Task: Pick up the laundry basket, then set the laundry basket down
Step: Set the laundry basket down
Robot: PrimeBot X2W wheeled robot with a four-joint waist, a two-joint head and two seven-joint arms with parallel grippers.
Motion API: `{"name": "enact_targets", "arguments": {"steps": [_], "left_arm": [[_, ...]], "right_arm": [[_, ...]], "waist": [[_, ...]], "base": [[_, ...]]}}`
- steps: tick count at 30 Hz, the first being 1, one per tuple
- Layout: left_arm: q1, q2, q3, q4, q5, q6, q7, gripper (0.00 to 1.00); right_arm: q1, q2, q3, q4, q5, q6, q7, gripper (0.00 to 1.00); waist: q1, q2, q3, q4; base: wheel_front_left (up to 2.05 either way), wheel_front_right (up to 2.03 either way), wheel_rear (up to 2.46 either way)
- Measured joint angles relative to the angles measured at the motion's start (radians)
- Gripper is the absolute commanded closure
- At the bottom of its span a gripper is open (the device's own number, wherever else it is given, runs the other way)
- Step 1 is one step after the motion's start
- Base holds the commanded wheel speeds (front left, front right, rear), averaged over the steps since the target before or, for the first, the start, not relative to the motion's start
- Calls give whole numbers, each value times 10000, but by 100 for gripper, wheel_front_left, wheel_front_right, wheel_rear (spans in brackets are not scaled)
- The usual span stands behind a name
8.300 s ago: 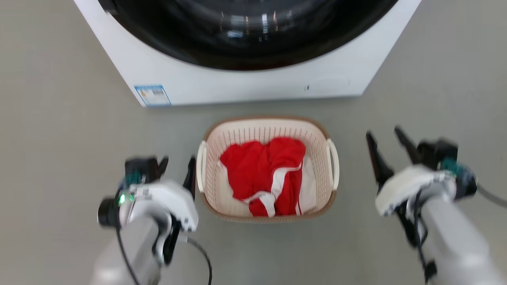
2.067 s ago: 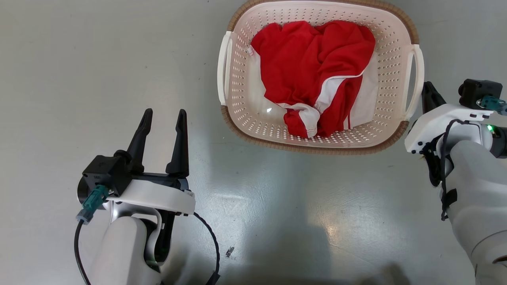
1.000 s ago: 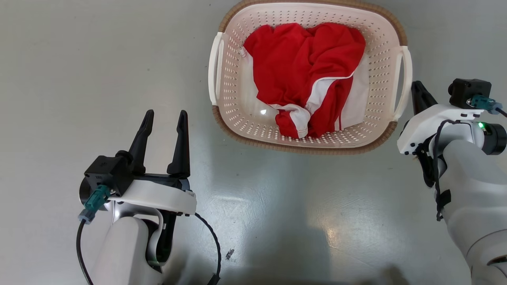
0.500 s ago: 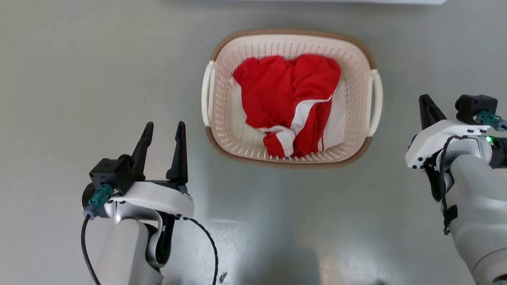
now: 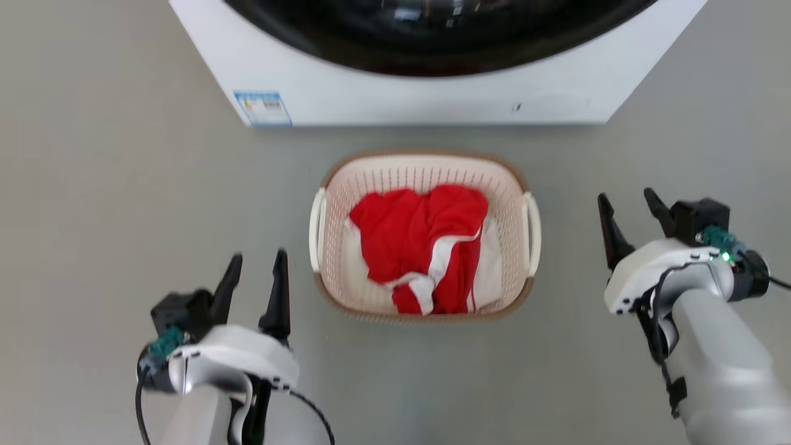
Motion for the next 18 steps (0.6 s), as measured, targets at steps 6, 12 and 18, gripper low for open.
{"name": "enact_targets", "arguments": {"steps": [6, 12, 18], "left_arm": [[642, 0, 44, 161, -144, 8, 0, 0], [1245, 8, 109, 127, -222, 40, 0, 0], [1683, 19, 199, -142, -221, 56, 0, 0]], "right_arm": [[832, 17, 188, -909, 0, 0, 0, 0], [1869, 0, 203, -1935, 6, 0, -2, 0], [2791, -2, -10, -2989, 4, 0, -2, 0]], "waist": [[0, 0, -1198, -238], [0, 1, -2158, -469], [0, 0, -2728, -610]], "base": [[0, 0, 0], [0, 0, 0], [0, 0, 0]]}}
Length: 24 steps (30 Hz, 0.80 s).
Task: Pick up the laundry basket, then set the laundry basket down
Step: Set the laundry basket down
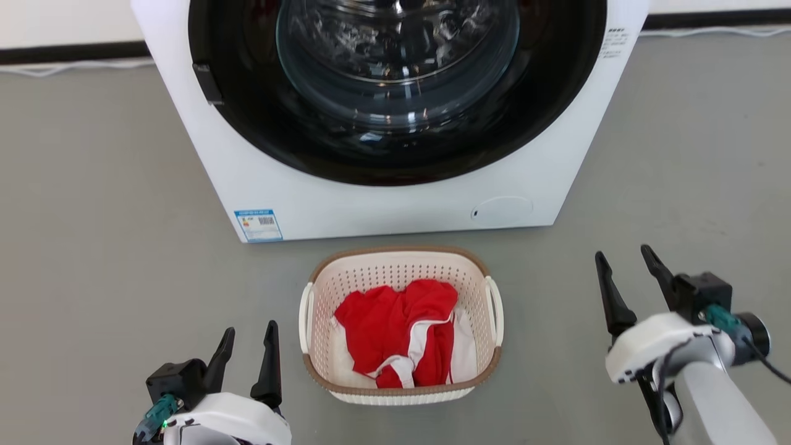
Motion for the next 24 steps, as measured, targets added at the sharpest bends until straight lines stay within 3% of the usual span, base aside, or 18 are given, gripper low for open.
{"name": "enact_targets", "arguments": {"steps": [11, 24], "left_arm": [[743, 12, 155, -493, 31, 82, 0, 0], [1457, 21, 385, -686, 140, 79, 0, 0]], "right_arm": [[1989, 272, -514, -1827, -81, 0, 0, 0], [3364, 569, -894, -2614, -389, 0, 0, 0]], "waist": [[1, 0, -722, -26], [0, 0, -1375, 127]], "base": [[0, 0, 0], [0, 0, 0]]}}
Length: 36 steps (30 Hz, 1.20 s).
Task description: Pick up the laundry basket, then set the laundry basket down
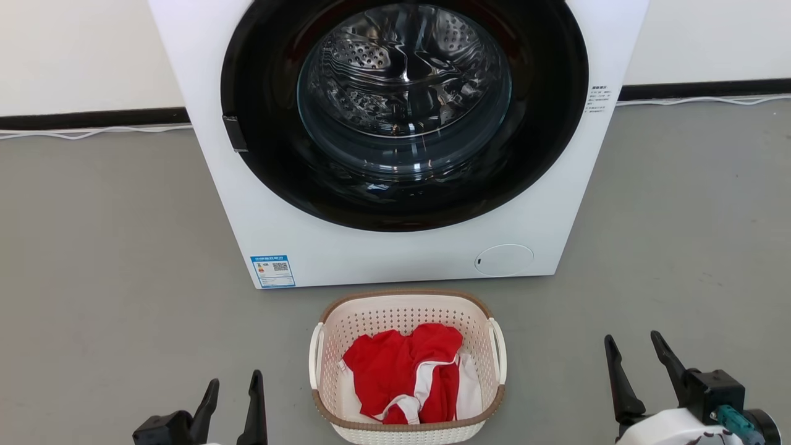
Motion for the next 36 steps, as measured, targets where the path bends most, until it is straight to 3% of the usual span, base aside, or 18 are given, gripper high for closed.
{"name": "enact_targets", "arguments": {"steps": [21, 22, 28, 36], "left_arm": [[135, 2, 86, -182, 19, 17, 0, 0], [136, -2, 90, -203, 25, 75, 0, 100], [385, -94, 77, 387, -115, 86, 107, 100], [384, -92, 117, 341, -894, 79, 313, 100]], "right_arm": [[235, 196, 198, -17, -151, 0, 0, 0], [237, 201, 211, -2, -148, 0, 2, 100], [533, 345, 199, 550, -46, -12, 111, 100], [542, 345, 171, 468, 989, -12, 324, 100]], "waist": [[0, 0, -180, 21], [0, 0, -184, 29], [0, 0, -183, 31], [4, 0, -168, 42]], "base": [[0, 0, 0], [0, 0, 0], [0, 0, 0], [0, 0, 0]]}}
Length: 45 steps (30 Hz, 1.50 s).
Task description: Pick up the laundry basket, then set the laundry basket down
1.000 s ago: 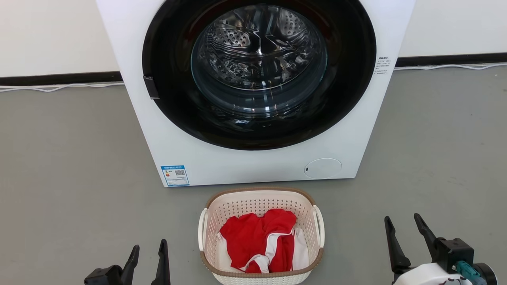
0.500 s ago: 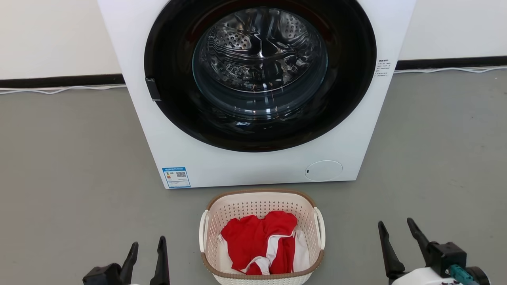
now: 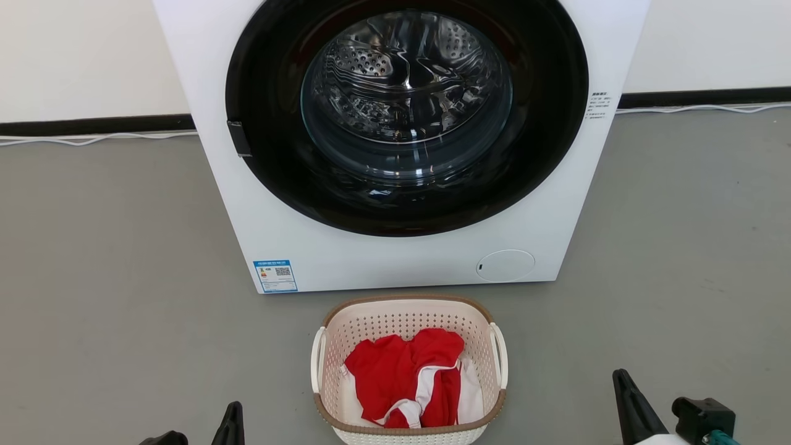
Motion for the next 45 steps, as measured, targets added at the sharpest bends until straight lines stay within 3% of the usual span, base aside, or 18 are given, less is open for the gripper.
{"name": "enact_targets", "arguments": {"steps": [45], "left_arm": [[-371, 19, 430, -453, -4431, -345, 1296, 100]], "right_arm": [[-126, 10, -257, -727, 5624, 0, 1225, 100]], "waist": [[-3, 0, 140, 60]], "base": [[0, 0, 0]]}}
